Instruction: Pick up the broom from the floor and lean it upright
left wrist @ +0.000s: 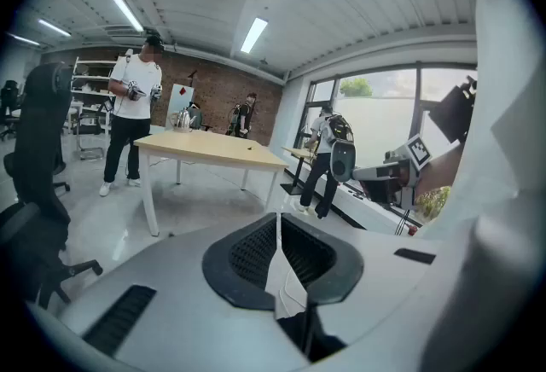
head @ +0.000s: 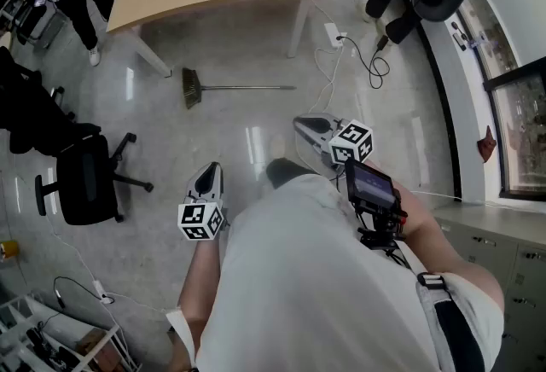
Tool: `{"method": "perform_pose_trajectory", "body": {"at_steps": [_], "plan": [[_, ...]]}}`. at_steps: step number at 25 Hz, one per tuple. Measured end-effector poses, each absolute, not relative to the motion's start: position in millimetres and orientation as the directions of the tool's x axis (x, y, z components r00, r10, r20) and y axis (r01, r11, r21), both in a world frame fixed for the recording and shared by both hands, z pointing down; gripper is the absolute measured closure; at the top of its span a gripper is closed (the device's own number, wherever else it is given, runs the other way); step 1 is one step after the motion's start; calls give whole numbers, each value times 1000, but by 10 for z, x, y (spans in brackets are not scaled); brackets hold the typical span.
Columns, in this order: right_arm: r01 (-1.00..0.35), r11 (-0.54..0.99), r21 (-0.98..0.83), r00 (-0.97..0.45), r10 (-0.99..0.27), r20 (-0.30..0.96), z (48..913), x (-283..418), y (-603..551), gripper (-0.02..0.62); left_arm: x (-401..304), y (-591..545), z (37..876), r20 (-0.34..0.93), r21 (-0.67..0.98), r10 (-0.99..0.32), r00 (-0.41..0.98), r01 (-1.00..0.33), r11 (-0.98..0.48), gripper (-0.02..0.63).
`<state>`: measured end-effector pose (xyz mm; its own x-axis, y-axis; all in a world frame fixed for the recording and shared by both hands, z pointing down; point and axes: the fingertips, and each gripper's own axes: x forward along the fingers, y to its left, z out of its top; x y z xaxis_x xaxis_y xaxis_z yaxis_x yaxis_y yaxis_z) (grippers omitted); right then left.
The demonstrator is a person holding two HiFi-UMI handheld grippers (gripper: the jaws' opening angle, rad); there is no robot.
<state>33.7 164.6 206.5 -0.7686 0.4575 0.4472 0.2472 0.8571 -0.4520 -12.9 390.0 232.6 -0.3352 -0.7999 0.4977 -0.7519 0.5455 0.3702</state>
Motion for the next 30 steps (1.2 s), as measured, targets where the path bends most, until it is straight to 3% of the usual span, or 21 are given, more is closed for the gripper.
{"method": "perform_pose_trajectory", "body": {"at_steps": [8, 23, 26, 30], "plan": [[257, 838, -482, -759, 483, 436, 2307, -154, 1446, 577, -514, 3696, 2493, 535, 364, -774, -340, -734, 574, 583], [142, 832, -537, -833, 393, 388, 2501, -888, 410, 577, -1506, 2257, 2384, 544, 306, -823, -163, -875, 375, 583], [129, 843, -522, -848, 366, 382, 2407, -721, 398, 577, -1427, 2238, 2256, 535, 282, -829, -159, -892, 353, 583], [118, 852, -511, -879, 329, 344, 1909, 62, 530, 577, -753, 2395, 1722, 532, 233, -829, -171, -912, 337, 583]]}}
